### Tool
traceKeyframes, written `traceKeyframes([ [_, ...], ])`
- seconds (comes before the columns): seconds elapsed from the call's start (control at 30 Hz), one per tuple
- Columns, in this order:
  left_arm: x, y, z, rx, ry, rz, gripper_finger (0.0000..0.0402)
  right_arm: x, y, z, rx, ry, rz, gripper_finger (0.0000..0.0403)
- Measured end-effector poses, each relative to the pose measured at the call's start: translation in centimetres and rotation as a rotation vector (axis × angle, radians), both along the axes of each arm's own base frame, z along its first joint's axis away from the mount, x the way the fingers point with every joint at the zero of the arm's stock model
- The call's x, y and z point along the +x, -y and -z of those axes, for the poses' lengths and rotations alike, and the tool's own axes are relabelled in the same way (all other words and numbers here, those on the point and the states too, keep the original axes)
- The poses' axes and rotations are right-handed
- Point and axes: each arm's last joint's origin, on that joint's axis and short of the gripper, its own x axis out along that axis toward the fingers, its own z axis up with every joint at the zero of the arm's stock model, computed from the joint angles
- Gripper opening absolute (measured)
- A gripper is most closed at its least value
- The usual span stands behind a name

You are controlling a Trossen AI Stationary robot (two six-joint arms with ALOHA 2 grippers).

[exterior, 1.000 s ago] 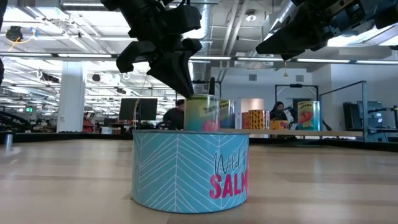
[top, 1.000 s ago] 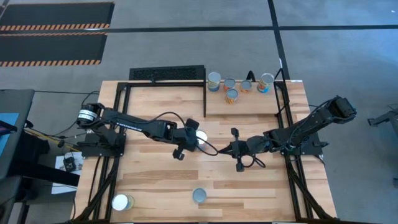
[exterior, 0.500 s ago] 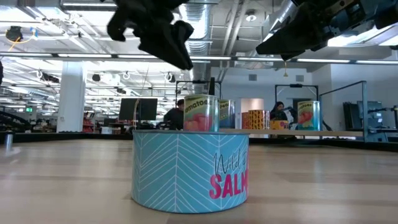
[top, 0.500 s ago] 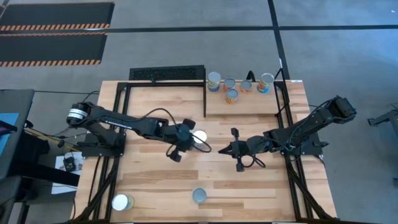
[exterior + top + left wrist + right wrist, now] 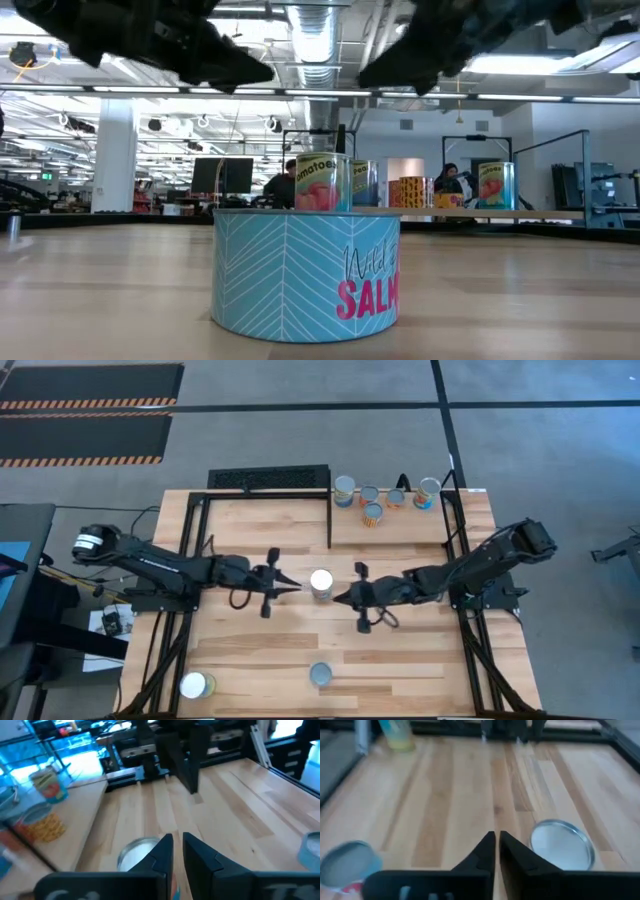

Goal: Pick and place cans onto a shelf
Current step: Align the canned tomatoes with the other canned tomatoes on the shelf

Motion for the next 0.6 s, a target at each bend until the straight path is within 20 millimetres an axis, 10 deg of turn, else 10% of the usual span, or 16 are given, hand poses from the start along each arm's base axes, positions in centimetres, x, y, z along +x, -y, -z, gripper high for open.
traceKeyframes([
  [0.6,-1.5,-1.0,-0.2,-0.055,-0.009,-0.069,0.0024,6.9,-0.7,1.9,-0.255,-0.328,0.137,0.0142],
])
